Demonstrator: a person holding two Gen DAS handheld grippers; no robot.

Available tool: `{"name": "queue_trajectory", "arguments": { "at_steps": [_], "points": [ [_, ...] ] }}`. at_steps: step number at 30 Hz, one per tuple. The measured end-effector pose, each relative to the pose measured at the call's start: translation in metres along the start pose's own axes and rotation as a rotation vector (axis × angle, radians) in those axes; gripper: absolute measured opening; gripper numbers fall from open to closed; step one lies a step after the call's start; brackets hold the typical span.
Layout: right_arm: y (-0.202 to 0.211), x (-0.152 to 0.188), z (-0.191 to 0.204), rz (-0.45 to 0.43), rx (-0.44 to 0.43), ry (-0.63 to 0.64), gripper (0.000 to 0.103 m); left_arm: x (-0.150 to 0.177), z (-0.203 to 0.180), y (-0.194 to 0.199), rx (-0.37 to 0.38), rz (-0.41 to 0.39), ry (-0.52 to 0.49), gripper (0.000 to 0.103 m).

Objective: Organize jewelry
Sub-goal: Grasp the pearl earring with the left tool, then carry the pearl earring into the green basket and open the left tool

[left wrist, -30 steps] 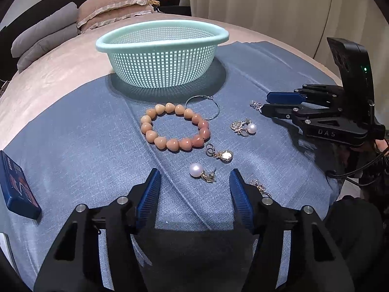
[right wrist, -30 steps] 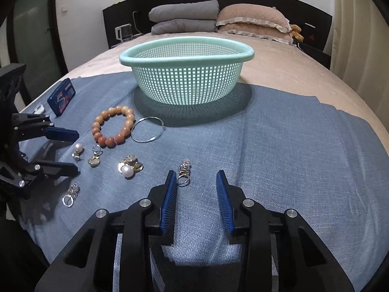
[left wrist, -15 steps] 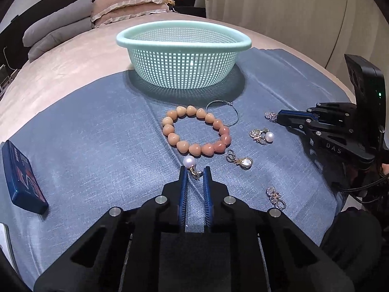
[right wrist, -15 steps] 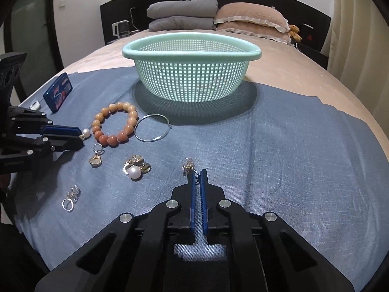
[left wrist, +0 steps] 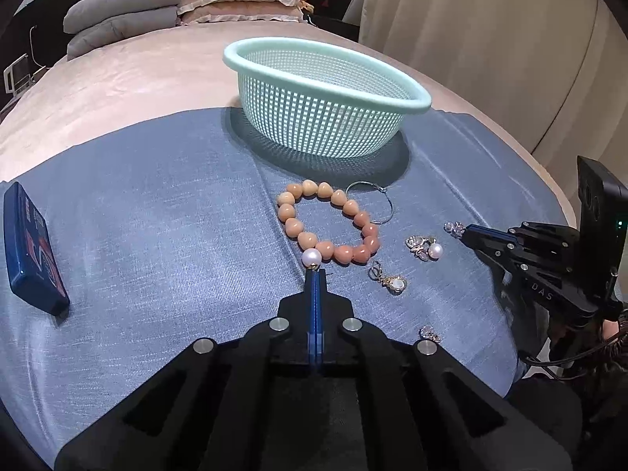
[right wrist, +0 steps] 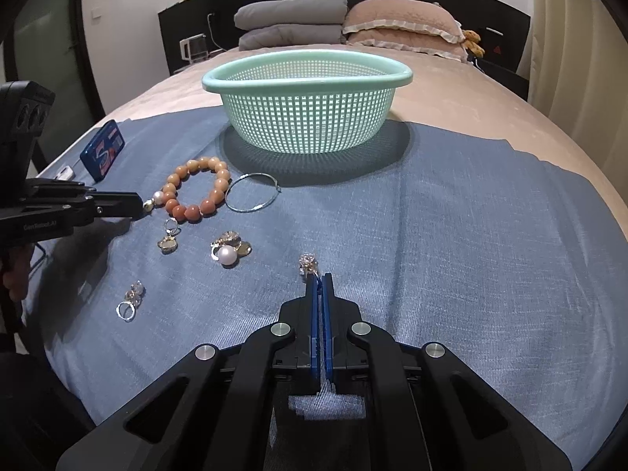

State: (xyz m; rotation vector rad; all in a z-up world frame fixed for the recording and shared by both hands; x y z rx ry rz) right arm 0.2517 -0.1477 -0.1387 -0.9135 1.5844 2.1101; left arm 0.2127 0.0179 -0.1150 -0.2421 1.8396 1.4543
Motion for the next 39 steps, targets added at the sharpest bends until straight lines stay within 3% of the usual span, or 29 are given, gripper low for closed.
{"name": "queue_trajectory", "arguments": {
  "at_steps": [11, 14, 15, 16, 17, 24, 25, 33, 39],
  "points": [
    [0.001, 0.000, -0.001, 0.001, -0.020, -0.018, 0.002, -0.009, -0.006, 0.000, 0.013, 0.011, -0.057, 0.000],
    [0.000, 0.000, -0.001, 0.004, -0.022, -0.013, 0.002, -0.009, -0.011, -0.001, 0.046, 0.013, -0.068, 0.011],
    [0.000, 0.000, -0.002, 0.004, -0.024, -0.015, 0.002, -0.009, -0.014, -0.001, 0.037, 0.011, -0.080, 0.016],
    [0.000, 0.000, -0.002, 0.005, -0.027, -0.019, 0.002, -0.009, -0.014, -0.001, 0.021, 0.011, -0.094, 0.029],
    [0.000, 0.000, -0.002, 0.005, -0.029, -0.022, 0.002, -0.009, -0.015, -0.002, 0.008, 0.011, -0.102, 0.032],
    [0.000, 0.001, -0.002, 0.005, -0.033, -0.028, 0.003, -0.007, -0.009, -0.018, -0.045, 0.049, -0.121, 0.029],
    [0.000, 0.001, -0.002, 0.005, -0.033, -0.027, 0.003, -0.007, -0.006, -0.020, -0.088, 0.057, -0.121, 0.011],
    [0.006, -0.001, -0.002, 0.005, -0.071, -0.057, 0.002, -0.005, -0.001, -0.012, -0.080, 0.074, -0.082, 0.011],
    [0.030, -0.014, -0.002, -0.046, -0.091, -0.066, 0.002, -0.013, 0.005, 0.016, -0.083, 0.021, -0.028, 0.011]
  ]
}}
Point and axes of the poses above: each gripper's, at about its wrist camera, not at the fingertips, and y roughly against the way its jaws point, z to its left, x to its underside, the point moved 8 cm from there along -y, roughly the way its jaws point, and after that the axes turned 11 degrees about -y, right-handed, at the moved point
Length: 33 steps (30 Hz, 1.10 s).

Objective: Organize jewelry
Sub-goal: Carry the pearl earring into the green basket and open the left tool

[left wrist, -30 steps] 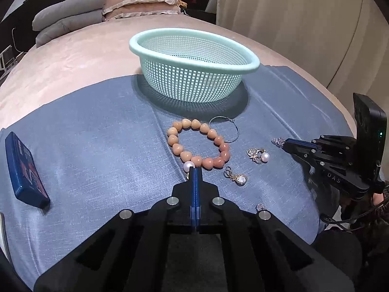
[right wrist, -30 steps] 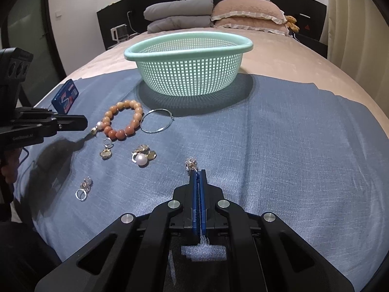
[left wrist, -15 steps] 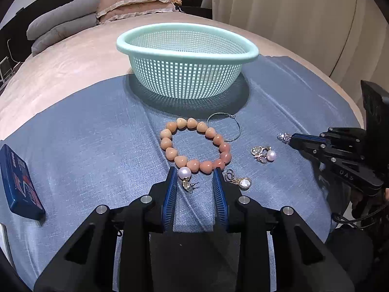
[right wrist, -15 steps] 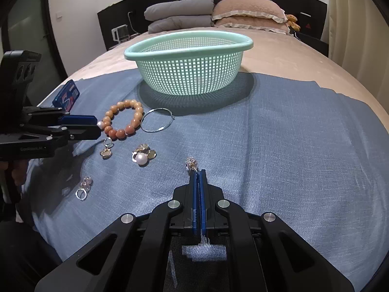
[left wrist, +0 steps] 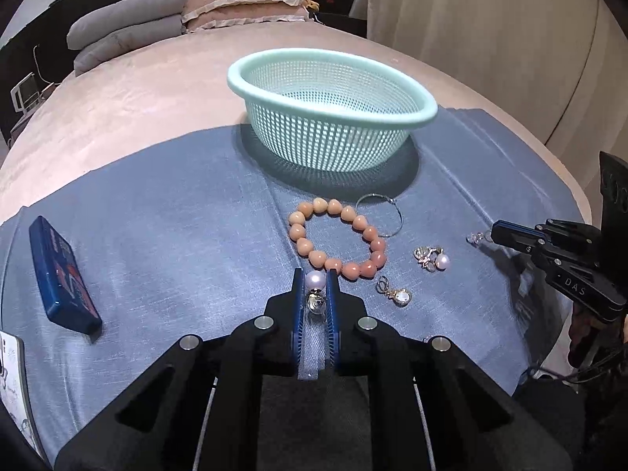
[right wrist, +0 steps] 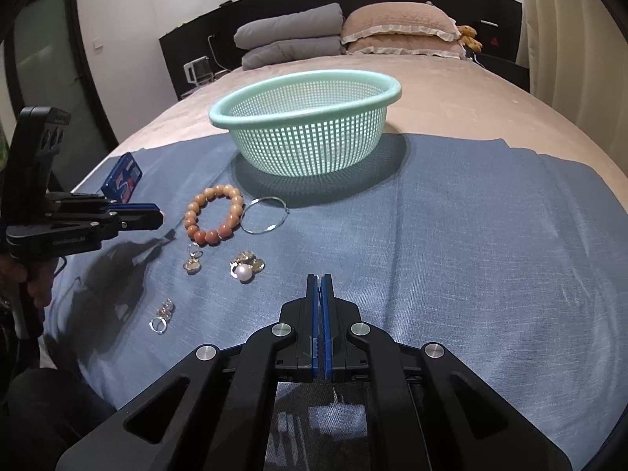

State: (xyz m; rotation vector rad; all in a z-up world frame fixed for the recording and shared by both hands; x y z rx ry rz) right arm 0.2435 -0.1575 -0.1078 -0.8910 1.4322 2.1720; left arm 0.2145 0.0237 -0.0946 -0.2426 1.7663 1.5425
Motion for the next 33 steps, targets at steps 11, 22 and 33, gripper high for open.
{"name": "queue_trajectory", "arguments": {
  "at_steps": [11, 22, 33],
  "points": [
    [0.040, -0.059, 0.016, -0.126, 0.005, 0.094, 0.002, -0.047, 0.002, 0.041, -0.040, -0.091, -0.064, 0.011],
    [0.047, -0.138, 0.030, -0.240, -0.013, 0.175, 0.002, -0.118, -0.003, 0.033, -0.012, -0.167, -0.112, 0.011],
    [-0.017, -0.148, 0.024, -0.192, -0.041, 0.179, 0.002, -0.145, 0.001, -0.026, 0.016, -0.127, -0.127, 0.011]
  ]
}}
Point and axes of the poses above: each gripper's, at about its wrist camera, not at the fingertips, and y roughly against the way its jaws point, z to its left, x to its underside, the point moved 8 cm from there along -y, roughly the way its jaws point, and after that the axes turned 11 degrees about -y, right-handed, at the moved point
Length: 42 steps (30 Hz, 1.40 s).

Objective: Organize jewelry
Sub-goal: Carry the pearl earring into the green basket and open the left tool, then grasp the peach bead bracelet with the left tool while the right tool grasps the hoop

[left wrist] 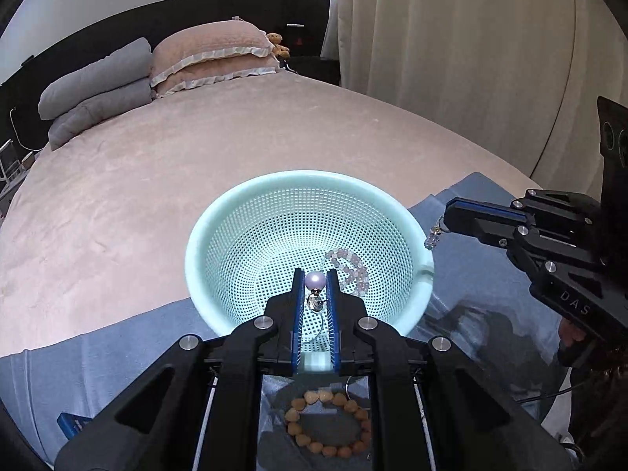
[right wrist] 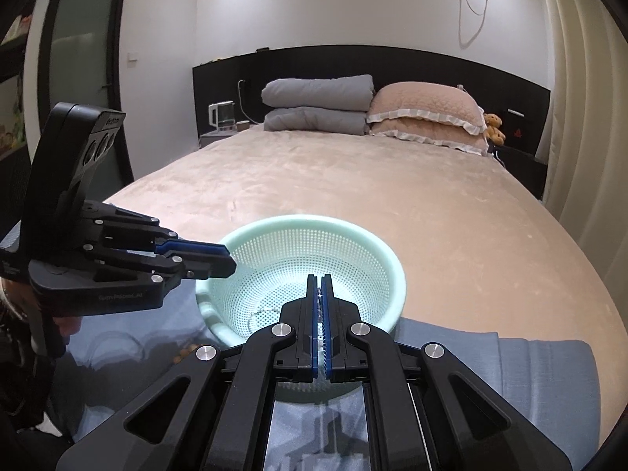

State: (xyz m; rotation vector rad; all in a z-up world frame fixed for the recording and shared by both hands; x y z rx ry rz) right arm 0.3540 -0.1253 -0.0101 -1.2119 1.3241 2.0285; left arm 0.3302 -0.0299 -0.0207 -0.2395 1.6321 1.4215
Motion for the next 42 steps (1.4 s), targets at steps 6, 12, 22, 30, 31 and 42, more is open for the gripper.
{"name": "queue_trajectory", "arguments": {
  "at_steps": [6, 12, 22, 30, 31, 42],
  "points": [
    [-0.034, 0.013, 0.001, 0.049, -0.021, -0.005, 0.002, 0.015, 0.008, -0.031, 0.008, 0.050, 0.010, 0.011],
    [-0.046, 0.022, 0.003, 0.079, -0.031, -0.015, 0.002, 0.022, 0.008, -0.041, 0.005, 0.068, 0.011, 0.011],
    [-0.047, 0.028, 0.001, 0.099, -0.029, -0.030, 0.005, 0.022, 0.005, -0.040, -0.003, 0.070, -0.003, 0.012],
    [-0.035, 0.028, 0.003, 0.093, -0.025, -0.039, 0.006, 0.022, 0.001, -0.028, -0.032, 0.073, -0.006, 0.047],
    [-0.032, 0.029, 0.003, 0.091, -0.023, -0.039, 0.006, 0.023, 0.001, -0.024, -0.034, 0.073, -0.004, 0.054],
    [0.014, 0.043, 0.018, 0.074, -0.043, -0.012, 0.065, 0.037, 0.004, 0.011, -0.079, 0.078, 0.033, 0.085]
  ]
}}
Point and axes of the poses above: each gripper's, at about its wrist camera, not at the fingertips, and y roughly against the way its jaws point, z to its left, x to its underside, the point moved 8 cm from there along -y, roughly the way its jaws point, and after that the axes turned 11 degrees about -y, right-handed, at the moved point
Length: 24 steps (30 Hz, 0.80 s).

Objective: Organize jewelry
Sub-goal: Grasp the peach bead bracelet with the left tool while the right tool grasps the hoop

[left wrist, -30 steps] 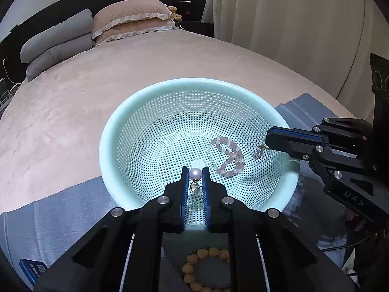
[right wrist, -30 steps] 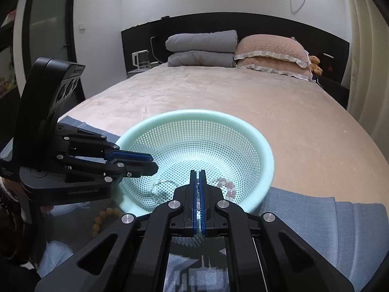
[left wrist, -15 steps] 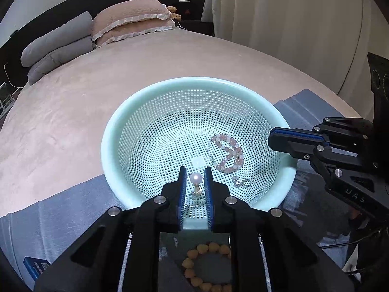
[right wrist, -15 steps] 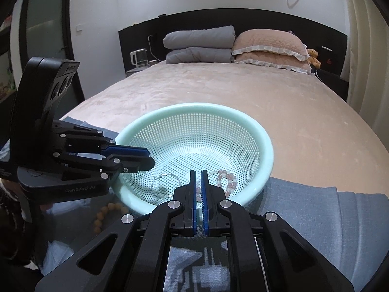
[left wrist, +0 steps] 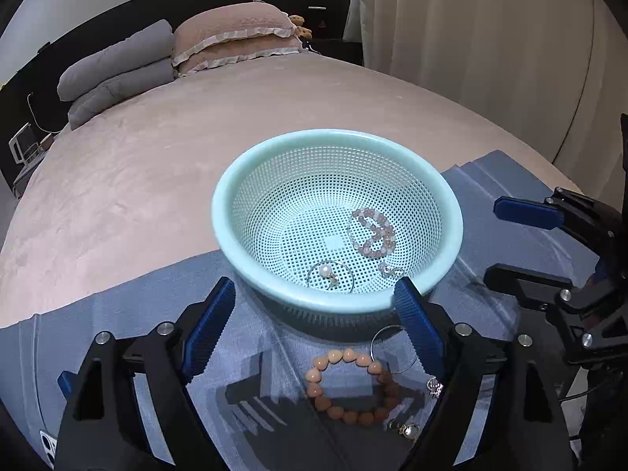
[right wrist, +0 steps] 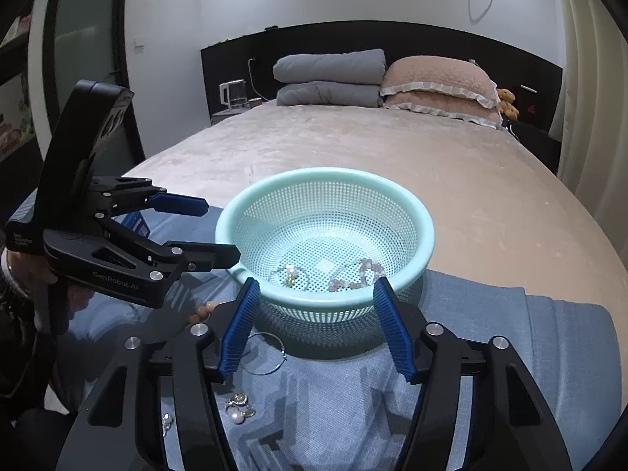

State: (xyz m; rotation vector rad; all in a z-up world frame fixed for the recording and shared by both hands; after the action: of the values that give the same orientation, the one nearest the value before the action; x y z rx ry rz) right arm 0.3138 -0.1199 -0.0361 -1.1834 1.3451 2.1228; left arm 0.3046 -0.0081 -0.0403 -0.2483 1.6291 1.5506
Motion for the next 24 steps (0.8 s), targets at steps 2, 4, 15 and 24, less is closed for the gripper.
{"name": "queue_trajectory", "arguments": {
  "at_steps": [2, 4, 15, 24],
  "points": [
    [0.007, 0.005, 0.000, -0.005, 0.002, -0.006, 0.070, 0.007, 0.001, 0.003, -0.009, 0.004, 0.006, 0.089],
    [0.009, 0.012, -0.001, 0.004, 0.006, -0.015, 0.072, 0.017, 0.002, 0.005, -0.010, 0.018, 0.012, 0.089],
    [-0.023, 0.051, -0.002, 0.105, 0.006, -0.047, 0.062, 0.069, -0.005, -0.018, 0.014, 0.085, 0.017, 0.088],
    [-0.063, 0.066, 0.002, 0.167, 0.042, -0.064, 0.045, 0.080, -0.004, -0.043, 0.000, 0.132, 0.002, 0.070]
  ]
}}
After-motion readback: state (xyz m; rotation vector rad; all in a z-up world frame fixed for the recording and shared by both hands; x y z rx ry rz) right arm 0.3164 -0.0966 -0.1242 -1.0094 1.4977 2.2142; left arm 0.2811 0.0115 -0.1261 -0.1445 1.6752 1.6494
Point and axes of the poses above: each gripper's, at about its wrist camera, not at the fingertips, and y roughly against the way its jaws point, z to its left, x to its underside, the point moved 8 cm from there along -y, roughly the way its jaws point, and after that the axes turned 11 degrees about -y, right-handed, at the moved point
